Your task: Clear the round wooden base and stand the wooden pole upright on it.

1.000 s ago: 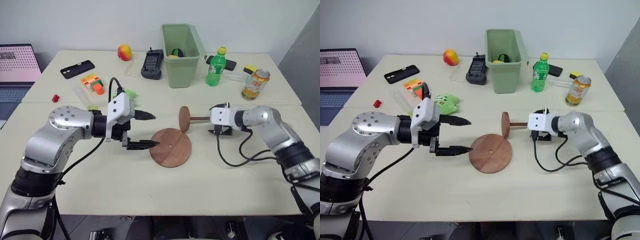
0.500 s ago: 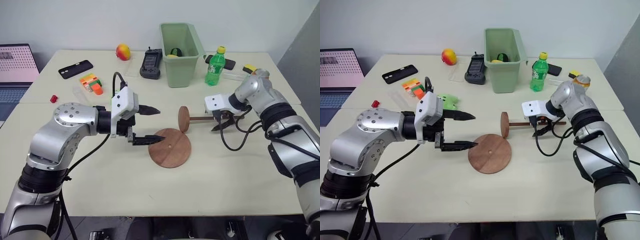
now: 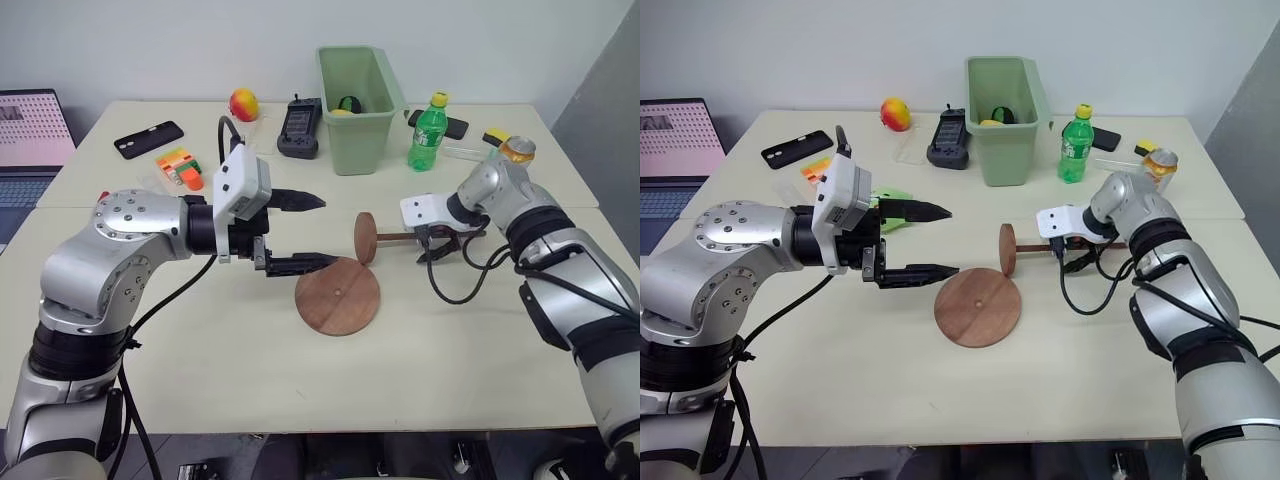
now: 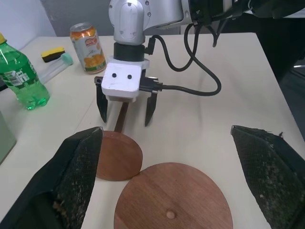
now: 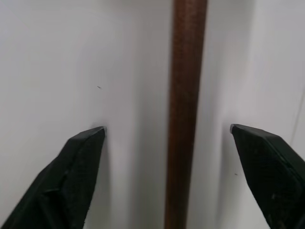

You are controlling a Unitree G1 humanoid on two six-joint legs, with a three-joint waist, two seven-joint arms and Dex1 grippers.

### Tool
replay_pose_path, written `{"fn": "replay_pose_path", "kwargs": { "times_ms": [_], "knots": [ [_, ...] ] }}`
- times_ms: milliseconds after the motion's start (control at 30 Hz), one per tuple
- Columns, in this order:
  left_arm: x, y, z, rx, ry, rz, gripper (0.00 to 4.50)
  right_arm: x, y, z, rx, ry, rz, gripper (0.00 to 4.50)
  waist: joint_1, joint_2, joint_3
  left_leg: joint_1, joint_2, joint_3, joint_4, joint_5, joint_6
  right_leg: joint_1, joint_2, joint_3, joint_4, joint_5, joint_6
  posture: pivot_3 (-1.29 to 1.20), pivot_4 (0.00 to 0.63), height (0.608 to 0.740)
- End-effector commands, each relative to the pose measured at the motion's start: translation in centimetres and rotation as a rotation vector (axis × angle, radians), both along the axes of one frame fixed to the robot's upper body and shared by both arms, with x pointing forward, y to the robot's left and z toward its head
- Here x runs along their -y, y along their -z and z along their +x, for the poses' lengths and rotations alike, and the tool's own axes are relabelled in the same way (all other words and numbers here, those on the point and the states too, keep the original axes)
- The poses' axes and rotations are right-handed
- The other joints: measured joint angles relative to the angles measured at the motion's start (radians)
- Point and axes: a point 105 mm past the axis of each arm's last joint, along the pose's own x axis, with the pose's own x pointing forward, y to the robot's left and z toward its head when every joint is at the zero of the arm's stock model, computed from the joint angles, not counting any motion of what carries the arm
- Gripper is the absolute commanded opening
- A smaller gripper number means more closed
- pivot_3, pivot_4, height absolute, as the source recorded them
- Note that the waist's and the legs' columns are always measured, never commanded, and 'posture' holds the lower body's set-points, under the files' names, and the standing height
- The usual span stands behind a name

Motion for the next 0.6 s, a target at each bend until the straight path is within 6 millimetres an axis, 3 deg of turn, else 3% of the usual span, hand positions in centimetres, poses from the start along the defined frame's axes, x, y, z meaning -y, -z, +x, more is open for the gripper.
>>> {"fn": "replay_pose_path", "kwargs": {
  "times_ms": [33, 267, 467, 600],
  "knots": [
    [0.0, -0.8, -0.4, 0.039, 0.01, 0.01, 4.5, 0.1, -1.7, 0.6, 0.052, 0.009, 0.005, 3.31, 0.0, 0.0, 0.0, 0.0, 0.0, 0.0, 0.0, 0.0, 0.0, 0.0, 0.0, 0.0, 0.0, 0.0, 0.0, 0.0, 0.15, 0.74],
    [0.1, -0.5, -0.7, 0.029, 0.024, 0.017, 4.5, -0.2, -2.7, 0.7, 0.057, 0.015, 0.011, 1.85, -0.001, 0.0, 0.0, 0.0, 0.0, 0.0, 0.0, 0.0, 0.0, 0.0, 0.0, 0.0, 0.0, 0.0, 0.0, 0.0, 0.15, 0.74],
    [0.1, -0.1, -0.9, 0.02, 0.028, 0.018, 4.5, -0.4, -3.0, 0.4, 0.013, 0.035, 0.066, 0.31, -0.001, 0.0, 0.0, 0.0, 0.0, 0.0, 0.0, 0.0, 0.0, 0.0, 0.0, 0.0, 0.0, 0.0, 0.0, 0.0, 0.15, 0.74],
    [0.0, 0.0, -1.2, 0.019, 0.018, -0.004, 4.5, -0.7, -3.3, 0.2, -0.015, 0.053, 0.171, 0.15, -0.001, 0.0, 0.0, 0.0, 0.0, 0.0, 0.0, 0.0, 0.0, 0.0, 0.0, 0.0, 0.0, 0.0, 0.0, 0.0, 0.15, 0.74]
  ]
}}
